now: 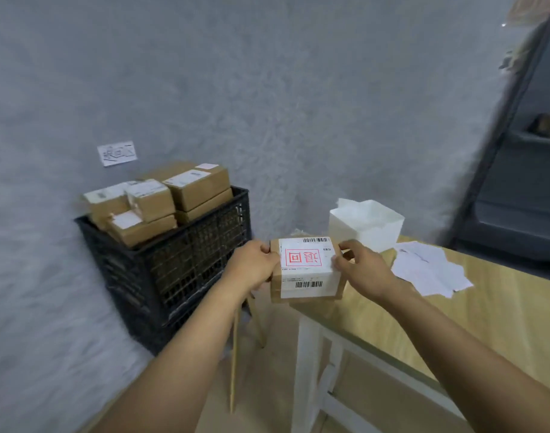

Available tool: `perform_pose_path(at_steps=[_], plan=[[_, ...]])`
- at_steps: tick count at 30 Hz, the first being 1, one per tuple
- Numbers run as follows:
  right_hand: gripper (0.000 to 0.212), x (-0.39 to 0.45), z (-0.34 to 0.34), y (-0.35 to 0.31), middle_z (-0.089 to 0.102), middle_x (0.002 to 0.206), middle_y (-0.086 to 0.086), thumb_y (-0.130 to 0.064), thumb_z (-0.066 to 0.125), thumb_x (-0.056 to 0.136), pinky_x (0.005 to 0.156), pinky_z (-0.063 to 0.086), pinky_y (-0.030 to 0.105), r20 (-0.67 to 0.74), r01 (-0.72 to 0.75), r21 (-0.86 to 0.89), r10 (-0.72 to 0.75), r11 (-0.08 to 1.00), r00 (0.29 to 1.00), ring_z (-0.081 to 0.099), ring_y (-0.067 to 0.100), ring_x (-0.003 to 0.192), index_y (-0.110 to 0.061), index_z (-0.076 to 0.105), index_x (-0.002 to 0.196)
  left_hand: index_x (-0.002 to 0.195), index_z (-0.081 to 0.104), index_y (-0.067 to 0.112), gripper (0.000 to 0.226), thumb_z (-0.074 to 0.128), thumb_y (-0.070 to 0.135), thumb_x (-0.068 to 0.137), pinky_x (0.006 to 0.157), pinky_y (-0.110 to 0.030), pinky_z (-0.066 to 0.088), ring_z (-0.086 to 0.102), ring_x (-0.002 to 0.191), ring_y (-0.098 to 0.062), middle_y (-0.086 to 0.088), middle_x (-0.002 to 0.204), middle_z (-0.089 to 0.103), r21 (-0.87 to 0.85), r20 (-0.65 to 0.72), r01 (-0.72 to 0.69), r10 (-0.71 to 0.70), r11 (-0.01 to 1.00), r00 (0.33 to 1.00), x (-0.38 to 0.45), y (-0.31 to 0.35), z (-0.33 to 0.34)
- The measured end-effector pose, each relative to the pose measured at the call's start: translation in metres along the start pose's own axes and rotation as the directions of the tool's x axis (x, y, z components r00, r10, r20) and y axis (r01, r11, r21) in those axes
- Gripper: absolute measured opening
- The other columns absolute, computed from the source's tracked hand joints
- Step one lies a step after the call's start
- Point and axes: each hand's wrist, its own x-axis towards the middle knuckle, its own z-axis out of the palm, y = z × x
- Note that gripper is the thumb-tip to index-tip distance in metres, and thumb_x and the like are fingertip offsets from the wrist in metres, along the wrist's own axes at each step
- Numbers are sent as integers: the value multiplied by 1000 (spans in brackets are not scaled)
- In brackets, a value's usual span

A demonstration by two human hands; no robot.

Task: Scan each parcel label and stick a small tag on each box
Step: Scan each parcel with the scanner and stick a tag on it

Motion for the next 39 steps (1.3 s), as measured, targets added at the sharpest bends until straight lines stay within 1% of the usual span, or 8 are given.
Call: perform_pose_path(at_steps=[6,8,10,15,22,26,33,39], plan=[[34,41,82,-89,63,119,9,-26,50,96,62,41,26,112,139,48,-144,989,983,58,21,88,-10,52,126,99,57,25,15,53,37,91,67,-37,61,69,71,-18,1,89,68,30,-133,131,-126,991,983,17,-69,-98],[35,56,106,-111,62,119,9,-28,51,96,73,51,35,145,149,75,-159,986,977,60,25,94,-11,52,127,101,57,24,16,53,36,92,67,-38,61,69,73,-19,-1,91,68,2,-159,166,-164,986,974,24,-88,-123],[37,72,130,-130,62,120,10,-29,51,96,82,52,43,188,159,92,-174,983,967,60,27,98,-11,50,128,101,57,23,15,54,35,91,66,-38,61,70,73,-20,0,90,68,-28,-191,184,-186,982,964,33,-107,-143],[41,123,185,-170,61,118,4,-34,52,95,69,49,30,292,230,135,-261,964,920,57,17,91,-15,47,130,91,58,28,8,53,34,90,60,-31,59,68,70,-17,8,82,66,-49,-292,222,-227,974,929,63,-147,-188],[44,186,256,-221,60,108,-5,-27,62,90,79,58,34,457,120,334,-272,935,847,62,16,98,-17,46,130,81,55,26,10,53,29,90,84,-39,55,61,93,-23,1,94,60,-1,-438,342,-308,940,845,122,-177,-252],[34,209,281,-243,63,110,-2,-19,63,89,57,55,18,532,8,397,-237,918,813,60,12,94,-16,50,120,76,57,23,13,53,22,88,82,-41,56,65,88,-23,3,84,62,-40,-445,375,-353,926,823,151,-193,-271],[16,234,303,-264,63,121,-2,-17,59,92,73,59,30,539,-51,412,-198,910,819,61,18,105,-33,56,89,80,60,23,14,51,22,91,75,-33,54,63,85,-20,2,89,63,-1,-374,336,-312,942,873,209,-220,-290],[17,245,323,-282,63,122,0,-24,61,90,83,58,40,425,-76,351,-87,933,901,64,22,105,-29,54,104,90,62,23,12,50,23,93,86,-39,54,62,97,-25,-2,101,63,47,-255,259,-239,965,937,263,-241,-304]])
